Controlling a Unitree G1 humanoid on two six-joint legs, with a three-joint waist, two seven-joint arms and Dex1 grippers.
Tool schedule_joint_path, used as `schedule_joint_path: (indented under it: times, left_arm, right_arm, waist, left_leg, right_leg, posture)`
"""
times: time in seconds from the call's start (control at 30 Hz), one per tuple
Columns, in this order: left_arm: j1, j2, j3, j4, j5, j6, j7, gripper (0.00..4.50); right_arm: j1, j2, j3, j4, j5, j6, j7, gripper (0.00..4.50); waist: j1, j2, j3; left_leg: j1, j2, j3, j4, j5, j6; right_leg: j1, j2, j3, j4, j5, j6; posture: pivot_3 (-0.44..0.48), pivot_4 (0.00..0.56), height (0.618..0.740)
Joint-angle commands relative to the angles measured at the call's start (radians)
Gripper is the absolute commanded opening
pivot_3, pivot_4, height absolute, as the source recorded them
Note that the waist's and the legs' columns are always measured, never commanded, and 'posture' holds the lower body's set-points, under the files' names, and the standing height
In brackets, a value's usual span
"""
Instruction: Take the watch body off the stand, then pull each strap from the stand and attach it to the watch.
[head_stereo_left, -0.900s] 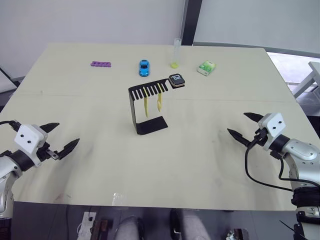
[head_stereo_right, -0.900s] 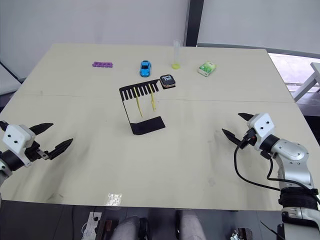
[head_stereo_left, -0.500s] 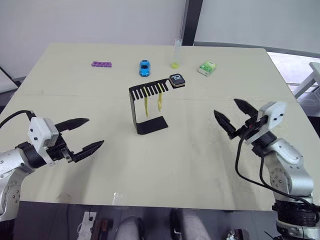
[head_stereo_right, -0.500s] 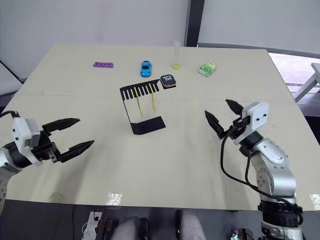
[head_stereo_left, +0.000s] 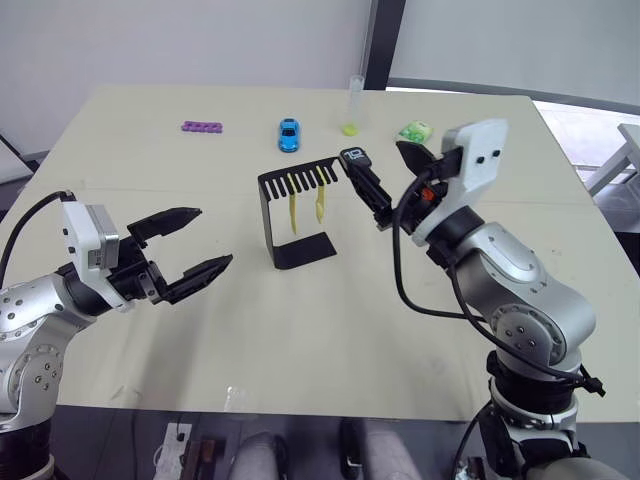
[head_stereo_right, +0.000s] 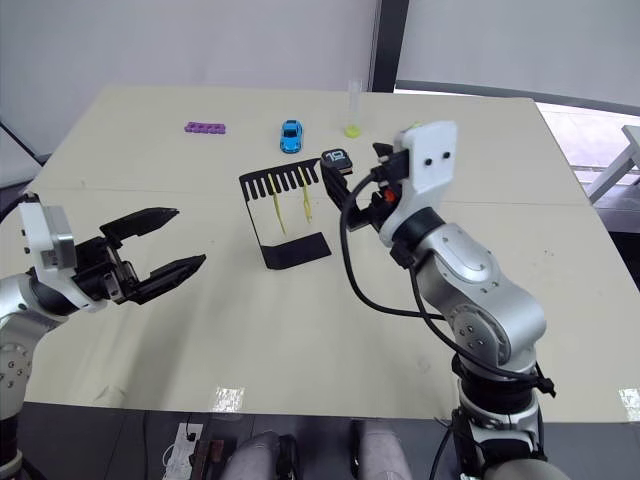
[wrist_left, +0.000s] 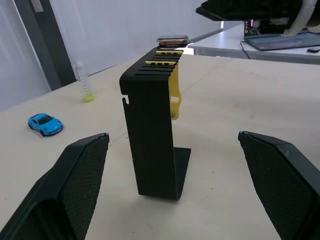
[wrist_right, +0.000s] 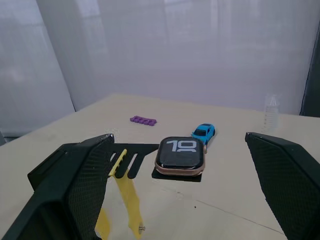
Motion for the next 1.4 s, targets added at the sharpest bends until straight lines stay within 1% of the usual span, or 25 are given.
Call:
schedule_joint_path:
  times: [0.03,0.33,0.53,0.73,1.03,1.4]
  left_arm:
    - [-0.033,0.013,0.022,-0.063,-0.061,0.027,0.014,4.47]
    - [-0.116,-0.008,0.001,-0.071,-0.052,0.022,0.067,4.47]
    - [-0.168,-0.017,0.017,-0.053,-0.104,0.057,0.112,4.47]
    - [-0.167,0.003,-0.001,-0.054,-0.108,0.078,0.086,4.47]
    - [-0.153,-0.003,-0.014,-0.057,-0.089,0.073,0.079,4.47]
    - [-0.120,0.003,-0.003,-0.053,-0.070,0.062,0.059,4.47]
  right_arm:
    - [-0.053,0.018,-0.011,-0.009,-0.001,0.081,-0.055,4.50]
    - [-0.148,0.050,-0.003,0.082,-0.047,0.143,-0.057,4.50]
    - [-0.177,0.061,-0.002,0.150,-0.067,0.136,-0.032,4.50]
    - [-0.192,0.062,0.008,0.206,-0.094,0.111,-0.008,4.50]
    - [-0.209,0.075,0.013,0.249,-0.127,0.073,0.016,4.50]
    - [-0.220,0.094,0.007,0.268,-0.138,0.057,0.037,4.50]
  waist:
    - [0.000,0.000,0.000]
    - [-0.002,0.000,0.000]
    - [-0.002,0.000,0.000]
    - [-0.004,0.000,0.000]
    - [-0.003,0.000,0.000]
    - [-0.004,0.000,0.000]
  left_leg:
    - [0.000,0.000,0.000,0.000,0.000,0.000]
    - [-0.003,0.000,-0.002,0.001,0.001,0.000]
    - [-0.005,0.000,-0.002,0.001,0.001,0.000]
    - [-0.005,0.000,-0.002,0.001,0.001,0.000]
    - [-0.005,0.000,-0.002,0.001,0.001,0.000]
    - [-0.006,0.000,-0.002,0.000,0.001,0.000]
  right_leg:
    - [0.000,0.000,0.000,0.000,0.000,0.000]
    - [-0.002,0.000,-0.001,0.001,0.000,0.000]
    - [-0.003,0.000,-0.001,0.000,0.000,0.000]
    - [-0.003,0.001,-0.001,0.000,0.000,0.000]
    - [-0.003,0.001,-0.001,0.000,0.000,0.000]
    - [-0.004,0.000,-0.001,0.000,0.000,0.000]
  posture:
    - [0.000,0.150,0.740]
    - [0.000,0.150,0.740]
    - [0.000,0.150,0.740]
    - [0.000,0.150,0.740]
    - [0.000,0.150,0.740]
    - [0.000,0.150,0.740]
